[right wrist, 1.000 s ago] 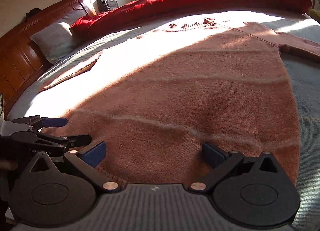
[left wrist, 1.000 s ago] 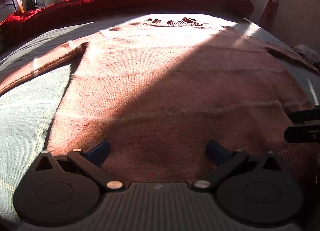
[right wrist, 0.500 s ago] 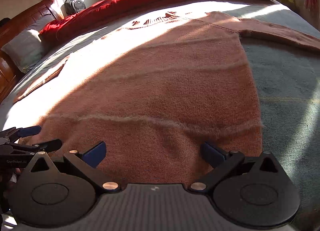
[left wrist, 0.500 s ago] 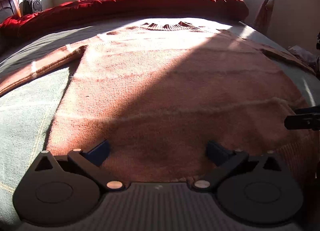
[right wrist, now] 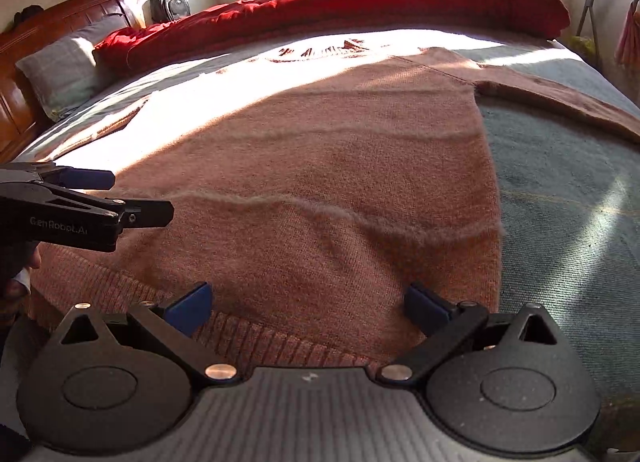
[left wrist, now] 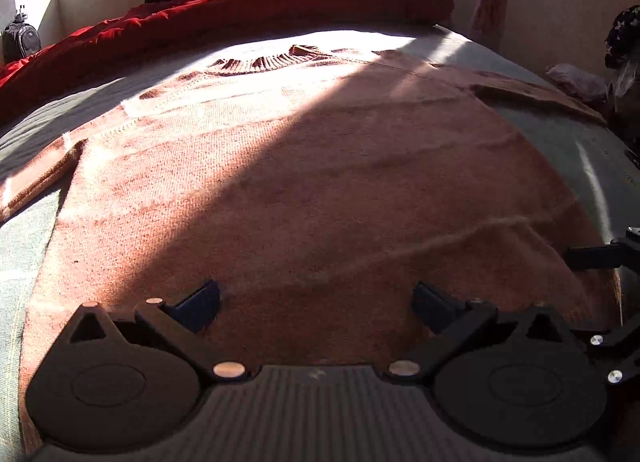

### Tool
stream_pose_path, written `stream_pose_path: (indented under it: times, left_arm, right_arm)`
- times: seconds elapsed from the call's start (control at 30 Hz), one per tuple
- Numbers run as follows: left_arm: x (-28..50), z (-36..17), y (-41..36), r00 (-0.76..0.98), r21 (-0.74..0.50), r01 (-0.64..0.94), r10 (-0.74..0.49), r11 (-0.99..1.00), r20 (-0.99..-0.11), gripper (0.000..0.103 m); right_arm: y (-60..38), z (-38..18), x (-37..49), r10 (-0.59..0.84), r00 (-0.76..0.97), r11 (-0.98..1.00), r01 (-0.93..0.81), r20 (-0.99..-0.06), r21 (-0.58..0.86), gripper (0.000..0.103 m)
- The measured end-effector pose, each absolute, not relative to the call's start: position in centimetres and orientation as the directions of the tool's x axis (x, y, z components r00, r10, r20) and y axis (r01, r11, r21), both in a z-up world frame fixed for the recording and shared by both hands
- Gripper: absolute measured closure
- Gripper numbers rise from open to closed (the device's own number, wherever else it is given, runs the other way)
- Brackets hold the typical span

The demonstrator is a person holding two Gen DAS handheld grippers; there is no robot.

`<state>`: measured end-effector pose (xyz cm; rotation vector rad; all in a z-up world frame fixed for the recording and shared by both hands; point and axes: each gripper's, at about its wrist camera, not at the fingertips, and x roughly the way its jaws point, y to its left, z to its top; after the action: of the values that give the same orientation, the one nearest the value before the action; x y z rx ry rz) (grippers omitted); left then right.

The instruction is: Fold clothes

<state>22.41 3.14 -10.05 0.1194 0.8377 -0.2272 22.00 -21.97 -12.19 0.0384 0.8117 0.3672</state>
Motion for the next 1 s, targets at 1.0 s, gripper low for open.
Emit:
stream_pose_path:
  times: [1.0]
  left_arm:
    - [22.2,-6.7,13.7,0.662,-0.236,0.201,-0.309,0.951,-0.683,0.001]
  right_arm:
    - [-21.3,-10.3,23.1,0.293,0.663,0.955,-0.237,-0.689,0.178,0.0]
